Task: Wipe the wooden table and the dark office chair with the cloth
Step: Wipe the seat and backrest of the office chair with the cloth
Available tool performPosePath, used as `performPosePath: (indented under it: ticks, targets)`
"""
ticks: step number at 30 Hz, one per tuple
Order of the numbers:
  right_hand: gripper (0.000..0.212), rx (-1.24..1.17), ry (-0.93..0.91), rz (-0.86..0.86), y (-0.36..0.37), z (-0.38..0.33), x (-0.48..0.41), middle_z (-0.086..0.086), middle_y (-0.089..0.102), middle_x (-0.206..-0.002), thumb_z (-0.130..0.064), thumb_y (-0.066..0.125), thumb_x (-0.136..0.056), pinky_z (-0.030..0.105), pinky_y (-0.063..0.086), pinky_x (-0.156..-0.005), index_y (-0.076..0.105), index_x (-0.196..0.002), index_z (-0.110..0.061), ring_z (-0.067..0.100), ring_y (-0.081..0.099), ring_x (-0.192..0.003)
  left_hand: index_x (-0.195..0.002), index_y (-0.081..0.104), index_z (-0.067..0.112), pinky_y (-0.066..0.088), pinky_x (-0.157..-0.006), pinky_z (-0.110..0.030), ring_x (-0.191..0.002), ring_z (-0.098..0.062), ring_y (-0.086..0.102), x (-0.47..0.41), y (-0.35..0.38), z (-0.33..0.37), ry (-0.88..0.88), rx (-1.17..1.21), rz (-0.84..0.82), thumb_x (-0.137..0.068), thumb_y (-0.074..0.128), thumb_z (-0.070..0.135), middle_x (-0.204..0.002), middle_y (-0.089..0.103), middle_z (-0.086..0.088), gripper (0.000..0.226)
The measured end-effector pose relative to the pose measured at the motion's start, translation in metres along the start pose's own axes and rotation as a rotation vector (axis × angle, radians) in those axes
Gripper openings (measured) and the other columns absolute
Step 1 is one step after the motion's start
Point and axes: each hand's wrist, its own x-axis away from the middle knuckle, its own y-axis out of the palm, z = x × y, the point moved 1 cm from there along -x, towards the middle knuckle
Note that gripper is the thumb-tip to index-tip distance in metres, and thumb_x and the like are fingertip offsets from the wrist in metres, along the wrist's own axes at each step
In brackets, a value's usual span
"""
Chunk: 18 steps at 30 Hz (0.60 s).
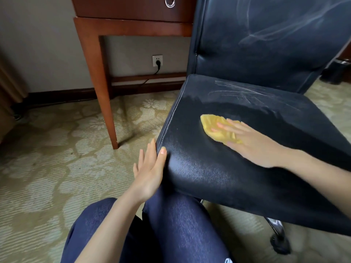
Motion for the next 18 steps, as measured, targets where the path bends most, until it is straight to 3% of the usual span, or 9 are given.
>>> performPosePath:
  ticks: [2, 5, 9, 14, 18]
  targets:
    - [0.055, -0.062, 0.123, -0.008, -0.004, 0.019, -0.029, -0.011, 0.004, -0.160, -0.046, 0.025, -0.100, 0.023, -0.006, -0.117, 0.009, -0.152, -0.032, 0.001, -0.008, -0.145, -0.149, -0.005, 0.037, -0.013, -0.116, -0.041, -0.143, -0.006, -0.015, 0.000, 0.002, -0.001, -0.004, -0.033, 0.011, -0.093, 0.014, 0.057, -0.158, -0.004, 0.018, 0.062]
    - [0.056, -0.059, 0.276, -0.029, -0.011, 0.039, -0.066, -0.004, 0.007, -0.161, -0.043, 0.022, -0.103, 0.030, -0.003, -0.116, 0.010, -0.153, -0.021, 0.012, -0.007, -0.147, -0.149, -0.006, 0.039, -0.013, -0.115, -0.043, -0.144, -0.007, -0.015, -0.001, 0.004, -0.001, 0.003, -0.091, 0.033, -0.087, 0.014, 0.063, -0.158, -0.002, 0.016, 0.069]
    - [0.056, -0.050, 0.467, 0.038, -0.015, 0.038, -0.096, 0.001, 0.004, -0.161, -0.044, 0.020, -0.103, 0.039, 0.003, -0.118, 0.010, -0.153, -0.022, 0.024, -0.002, -0.148, -0.148, -0.006, 0.040, -0.011, -0.115, -0.045, -0.144, -0.008, -0.013, -0.004, 0.006, -0.002, 0.003, -0.141, 0.055, -0.089, 0.014, 0.062, -0.158, -0.001, 0.016, 0.067]
    - [0.052, -0.018, 0.320, 0.044, -0.010, 0.020, -0.078, -0.004, 0.003, -0.161, -0.037, 0.023, -0.104, 0.039, 0.002, -0.119, 0.010, -0.153, -0.026, 0.022, 0.000, -0.147, -0.149, -0.004, 0.040, -0.011, -0.115, -0.044, -0.144, -0.007, -0.012, -0.005, 0.007, -0.003, 0.019, -0.107, 0.073, -0.093, 0.015, 0.060, -0.158, 0.001, 0.016, 0.063]
    - [0.049, 0.006, 0.048, 0.025, -0.002, -0.009, -0.035, -0.009, 0.002, -0.159, -0.034, 0.028, -0.104, 0.040, -0.001, -0.119, -0.003, -0.140, -0.046, 0.014, -0.007, -0.147, -0.148, -0.004, 0.041, -0.011, -0.115, -0.043, -0.144, -0.006, -0.011, -0.005, 0.008, -0.003, 0.011, -0.076, 0.070, -0.090, 0.012, 0.062, -0.158, 0.000, 0.016, 0.064]
